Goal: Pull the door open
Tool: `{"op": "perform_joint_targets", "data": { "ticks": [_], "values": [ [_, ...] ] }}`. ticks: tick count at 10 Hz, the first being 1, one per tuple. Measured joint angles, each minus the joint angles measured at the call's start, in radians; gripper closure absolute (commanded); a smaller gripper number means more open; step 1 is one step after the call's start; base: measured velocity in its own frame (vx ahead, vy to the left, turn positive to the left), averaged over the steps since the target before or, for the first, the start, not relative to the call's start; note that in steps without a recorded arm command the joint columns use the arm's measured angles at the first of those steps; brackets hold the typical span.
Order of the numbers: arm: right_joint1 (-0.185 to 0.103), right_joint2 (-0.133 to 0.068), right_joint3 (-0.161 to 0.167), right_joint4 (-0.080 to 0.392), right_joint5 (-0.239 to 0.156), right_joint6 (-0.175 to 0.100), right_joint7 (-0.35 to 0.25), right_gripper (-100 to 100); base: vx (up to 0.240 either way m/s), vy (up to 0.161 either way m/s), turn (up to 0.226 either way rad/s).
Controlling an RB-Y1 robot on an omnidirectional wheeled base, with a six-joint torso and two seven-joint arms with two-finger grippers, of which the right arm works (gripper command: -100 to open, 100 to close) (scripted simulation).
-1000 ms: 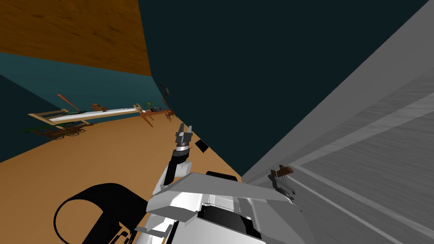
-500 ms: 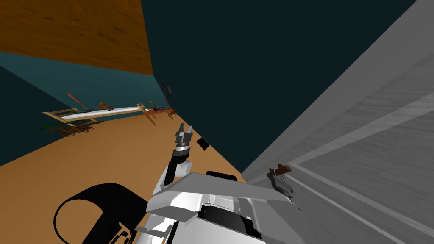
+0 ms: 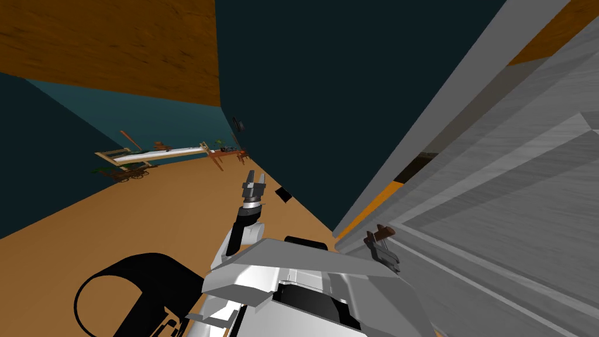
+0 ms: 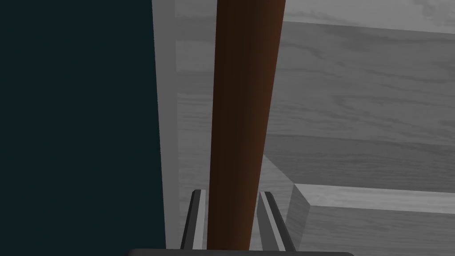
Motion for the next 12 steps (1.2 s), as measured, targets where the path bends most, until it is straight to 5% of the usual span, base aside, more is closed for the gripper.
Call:
{"op": "perform_joint_targets", "data": {
  "ticks": [8,12],
  "values": [
    [0.032,-0.046,0.103,-0.013,0.058,-0.050,-0.052,100,-0.226,-0.014,0.078],
    [0.029,-0.068,0.128,0.000,0.075,-0.075,-0.078,100,-0.231,0.007,0.122]
  ]
}}
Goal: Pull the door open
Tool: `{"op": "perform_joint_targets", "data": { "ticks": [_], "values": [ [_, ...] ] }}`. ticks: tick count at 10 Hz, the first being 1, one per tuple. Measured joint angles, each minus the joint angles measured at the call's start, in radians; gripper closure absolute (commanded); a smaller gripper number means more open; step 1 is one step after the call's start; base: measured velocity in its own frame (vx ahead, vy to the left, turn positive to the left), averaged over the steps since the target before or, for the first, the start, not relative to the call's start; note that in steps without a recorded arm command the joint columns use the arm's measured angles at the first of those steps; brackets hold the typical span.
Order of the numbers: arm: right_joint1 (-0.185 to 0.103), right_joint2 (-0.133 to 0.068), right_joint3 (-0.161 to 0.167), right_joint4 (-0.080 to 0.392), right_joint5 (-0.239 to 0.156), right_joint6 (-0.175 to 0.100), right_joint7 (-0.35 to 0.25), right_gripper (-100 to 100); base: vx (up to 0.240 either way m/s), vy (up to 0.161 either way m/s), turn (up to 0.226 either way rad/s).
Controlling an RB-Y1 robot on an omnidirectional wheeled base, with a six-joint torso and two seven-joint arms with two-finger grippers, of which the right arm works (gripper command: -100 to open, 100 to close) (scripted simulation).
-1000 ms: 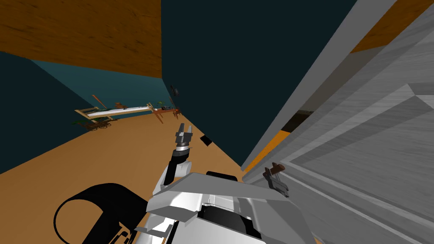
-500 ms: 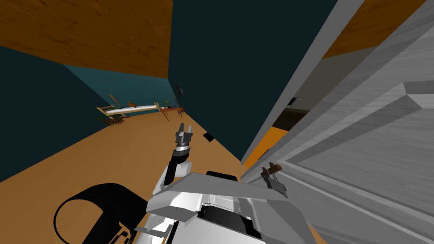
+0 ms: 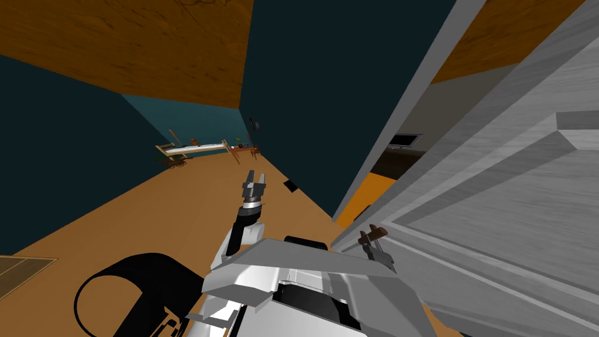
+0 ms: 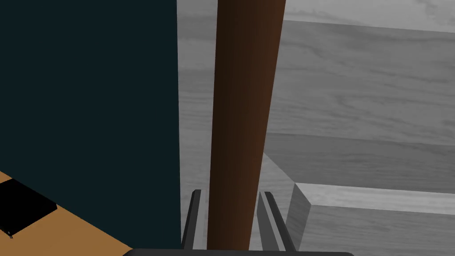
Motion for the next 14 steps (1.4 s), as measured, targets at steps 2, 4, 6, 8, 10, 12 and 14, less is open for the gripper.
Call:
{"op": "perform_joint_targets", "data": {
  "ticks": [2,4,6,8,10,12,14],
  "values": [
    [0.009,-0.018,0.021,0.010,0.014,-0.021,-0.021,100,-0.232,-0.023,0.098],
    [0.012,-0.030,0.041,0.014,0.026,-0.033,-0.036,100,-0.231,-0.020,0.090],
    [0.014,-0.036,0.051,0.016,0.032,-0.040,-0.042,100,-0.134,-0.008,0.084],
    [0.009,-0.049,0.057,0.028,0.039,-0.055,-0.058,100,-0.236,-0.009,0.113],
    [0.007,-0.062,0.071,0.046,0.050,-0.075,-0.079,100,-0.225,-0.027,0.123],
    [0.000,-0.074,0.087,0.069,0.063,-0.095,-0.102,100,-0.229,-0.032,0.120],
    [0.001,-0.085,0.101,0.078,0.073,-0.108,-0.119,100,-0.161,-0.031,0.072]
  ]
}}
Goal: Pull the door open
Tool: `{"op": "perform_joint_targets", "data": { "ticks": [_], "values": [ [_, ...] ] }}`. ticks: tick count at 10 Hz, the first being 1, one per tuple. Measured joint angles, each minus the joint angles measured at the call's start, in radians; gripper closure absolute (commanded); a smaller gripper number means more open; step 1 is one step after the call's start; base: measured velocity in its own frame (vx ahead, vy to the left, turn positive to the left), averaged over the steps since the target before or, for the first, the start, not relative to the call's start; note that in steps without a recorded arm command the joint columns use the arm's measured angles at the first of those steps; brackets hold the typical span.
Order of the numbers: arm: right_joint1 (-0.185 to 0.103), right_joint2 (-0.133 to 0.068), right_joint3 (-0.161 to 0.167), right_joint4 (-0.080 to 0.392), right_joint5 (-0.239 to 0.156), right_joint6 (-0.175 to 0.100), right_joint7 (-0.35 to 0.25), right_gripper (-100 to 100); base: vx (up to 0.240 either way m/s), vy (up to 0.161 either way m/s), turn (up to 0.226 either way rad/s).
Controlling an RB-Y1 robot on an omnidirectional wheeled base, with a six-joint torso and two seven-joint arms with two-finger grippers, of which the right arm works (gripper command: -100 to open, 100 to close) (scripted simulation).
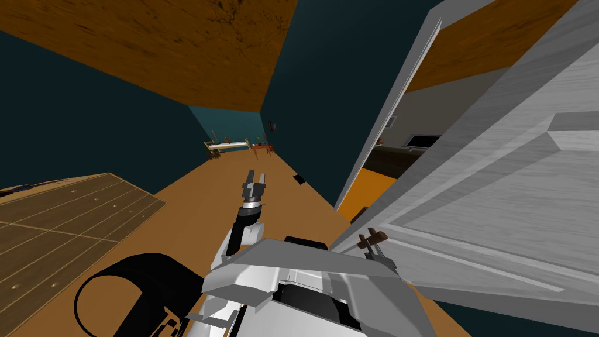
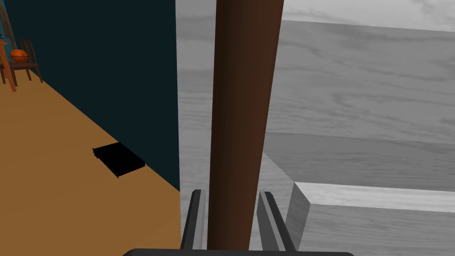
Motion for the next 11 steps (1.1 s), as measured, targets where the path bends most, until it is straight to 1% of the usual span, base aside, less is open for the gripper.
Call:
{"op": "perform_joint_targets", "data": {
  "ticks": [2,8,10,11],
  "values": [
    [-0.002,-0.003,0.006,0.008,0.003,-0.005,-0.006,100,-0.179,-0.030,0.143],
    [-0.020,-0.029,0.034,0.056,0.016,-0.050,-0.048,100,-0.208,-0.024,0.122],
    [-0.025,-0.036,0.044,0.074,0.020,-0.065,-0.063,100,-0.200,-0.050,0.115],
    [-0.026,-0.038,0.051,0.079,0.023,-0.070,-0.068,100,-0.083,-0.022,0.029]
  ]
}}
